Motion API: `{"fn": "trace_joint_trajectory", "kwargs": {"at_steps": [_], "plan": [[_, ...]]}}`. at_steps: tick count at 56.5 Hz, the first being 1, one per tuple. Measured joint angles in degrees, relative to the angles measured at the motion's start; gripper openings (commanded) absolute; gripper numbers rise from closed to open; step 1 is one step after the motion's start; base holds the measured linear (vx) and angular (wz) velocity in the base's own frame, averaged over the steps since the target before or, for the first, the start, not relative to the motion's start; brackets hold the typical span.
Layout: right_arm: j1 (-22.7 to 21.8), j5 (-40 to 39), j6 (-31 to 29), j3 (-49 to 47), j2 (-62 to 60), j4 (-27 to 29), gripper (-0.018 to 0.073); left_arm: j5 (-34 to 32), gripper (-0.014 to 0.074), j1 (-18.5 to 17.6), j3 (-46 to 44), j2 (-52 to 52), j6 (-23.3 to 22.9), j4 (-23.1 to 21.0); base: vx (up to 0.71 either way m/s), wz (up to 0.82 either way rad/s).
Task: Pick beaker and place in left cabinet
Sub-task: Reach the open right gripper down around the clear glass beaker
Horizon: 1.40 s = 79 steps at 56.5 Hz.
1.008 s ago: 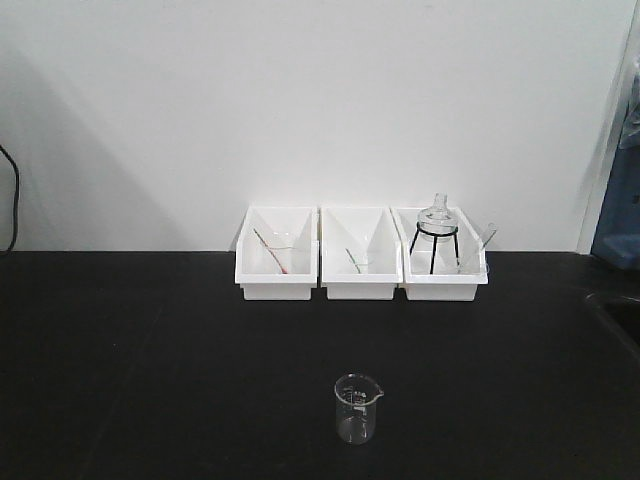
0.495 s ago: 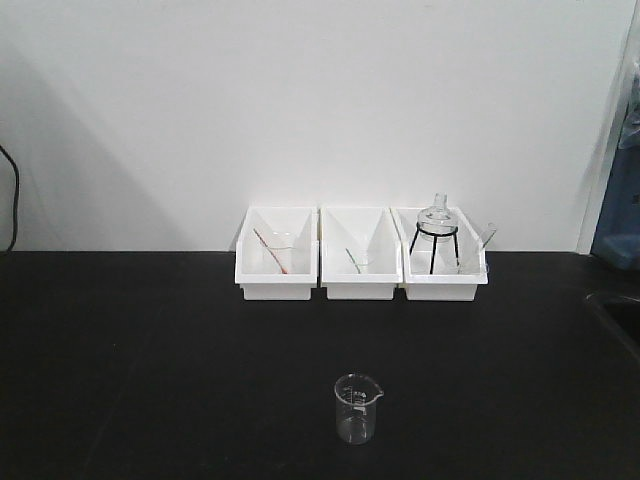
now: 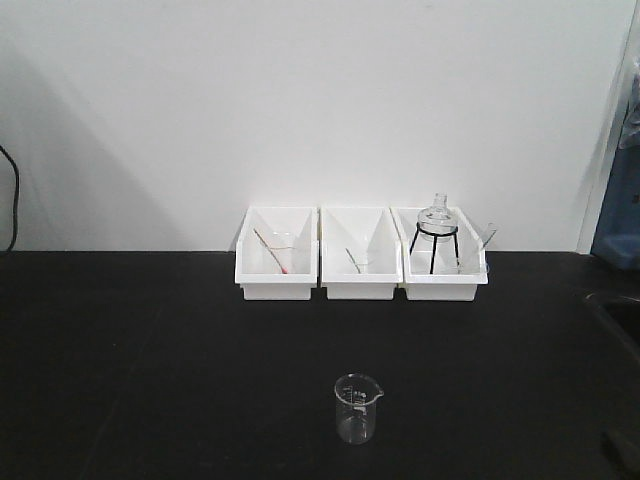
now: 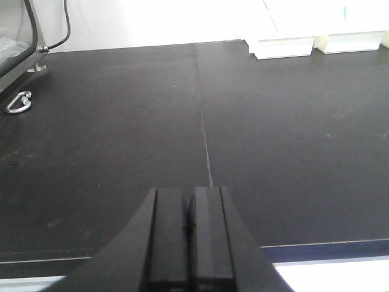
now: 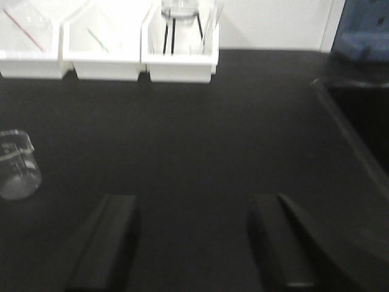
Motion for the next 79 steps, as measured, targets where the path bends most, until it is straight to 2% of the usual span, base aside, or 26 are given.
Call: {"fn": "trace_joint_trajectory", "kwargs": {"at_steps": [5,11,18,22,25,29,37,45,54,65,79], "plan": [[0.0,-5.52,0.0,0.0,5.64,-0.7,0.0595,0.0,0.0004,0.0,0.0,0.0,0.0,0.0,0.0,0.0],[0.0,-14.19,0.0,-0.11,12.39,-5.22,0.0605,0.0,0.0004,0.0,0.0,0.0,0.0,0.0,0.0,0.0],[0.0,-26.31,0.7,-1.37,19.86,-16.38,0.0603,0.0,0.0004,0.0,0.0,0.0,0.0,0.0,0.0,0.0],[0.13,-30.63,2.13,-2.97,24.32,-23.45,0.0603,0.0,0.0004,0.0,0.0,0.0,0.0,0.0,0.0,0.0],[0.18,-32.7,3.07,-4.53,27.37,-27.0,0.0603,0.0,0.0004,0.0,0.0,0.0,0.0,0.0,0.0,0.0],[0.32,-34.41,4.03,-6.99,31.57,-29.09,0.0603,0.0,0.0004,0.0,0.0,0.0,0.0,0.0,0.0,0.0],[2.4,-35.4,6.19,-12.32,38.4,-29.54,0.0603,0.0,0.0004,0.0,0.0,0.0,0.0,0.0,0.0,0.0],[7.5,-35.35,6.04,-17.46,44.4,-29.23,0.0603,0.0,0.0004,0.0,0.0,0.0,0.0,0.0,0.0,0.0],[12.36,-34.28,6.03,-23.13,50.8,-25.91,0.0602,0.0,0.0004,0.0,0.0,0.0,0.0,0.0,0.0,0.0],[15.26,-30.51,6.25,-28.35,56.5,-23.67,0.0596,0.0,0.0004,0.0,0.0,0.0,0.0,0.0,0.0,0.0],[16.15,-29.22,7.95,-34.99,63.03,-22.19,0.0592,0.0,0.0004,0.0,0.0,0.0,0.0,0.0,0.0,0.0]]}}
